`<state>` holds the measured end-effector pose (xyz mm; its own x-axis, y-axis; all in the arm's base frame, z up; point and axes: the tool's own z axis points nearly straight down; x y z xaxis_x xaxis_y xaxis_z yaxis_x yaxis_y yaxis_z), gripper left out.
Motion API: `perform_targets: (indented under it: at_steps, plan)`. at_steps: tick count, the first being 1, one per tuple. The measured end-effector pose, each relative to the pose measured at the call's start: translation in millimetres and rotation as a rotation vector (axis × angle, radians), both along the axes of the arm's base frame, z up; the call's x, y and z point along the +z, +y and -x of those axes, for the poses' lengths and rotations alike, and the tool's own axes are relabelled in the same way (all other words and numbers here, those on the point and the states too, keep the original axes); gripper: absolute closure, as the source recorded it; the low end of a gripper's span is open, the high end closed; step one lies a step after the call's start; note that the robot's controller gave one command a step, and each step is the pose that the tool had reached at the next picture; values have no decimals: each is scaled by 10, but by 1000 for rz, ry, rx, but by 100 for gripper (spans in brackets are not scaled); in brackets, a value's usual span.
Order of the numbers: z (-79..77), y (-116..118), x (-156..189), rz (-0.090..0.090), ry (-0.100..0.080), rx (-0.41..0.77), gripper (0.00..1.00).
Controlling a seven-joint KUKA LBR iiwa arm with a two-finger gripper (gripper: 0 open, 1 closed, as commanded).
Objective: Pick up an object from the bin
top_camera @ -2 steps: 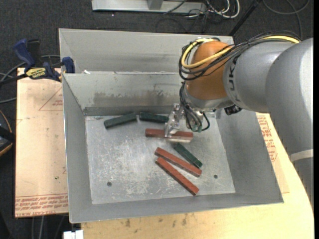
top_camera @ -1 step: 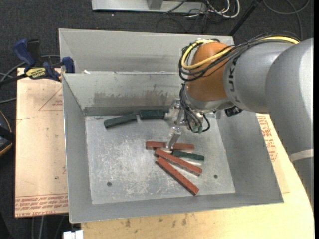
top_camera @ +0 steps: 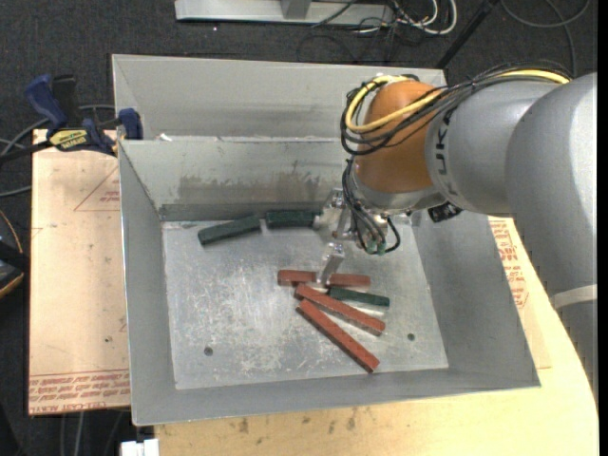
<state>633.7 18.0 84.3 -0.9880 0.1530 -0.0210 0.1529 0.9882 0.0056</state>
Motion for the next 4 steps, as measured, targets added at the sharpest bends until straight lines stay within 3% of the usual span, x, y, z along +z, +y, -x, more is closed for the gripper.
perform_targets:
  at_steps: [1, 2, 3, 4]
  plan:
    - [746, 364, -5, -2, 5, -116, 100]
    - [745, 364, -5, -2, 5, -116, 100]
    - [759, 307, 304, 0, 23, -121, 100]
    - [651, 279, 447, 0, 21, -124, 0]
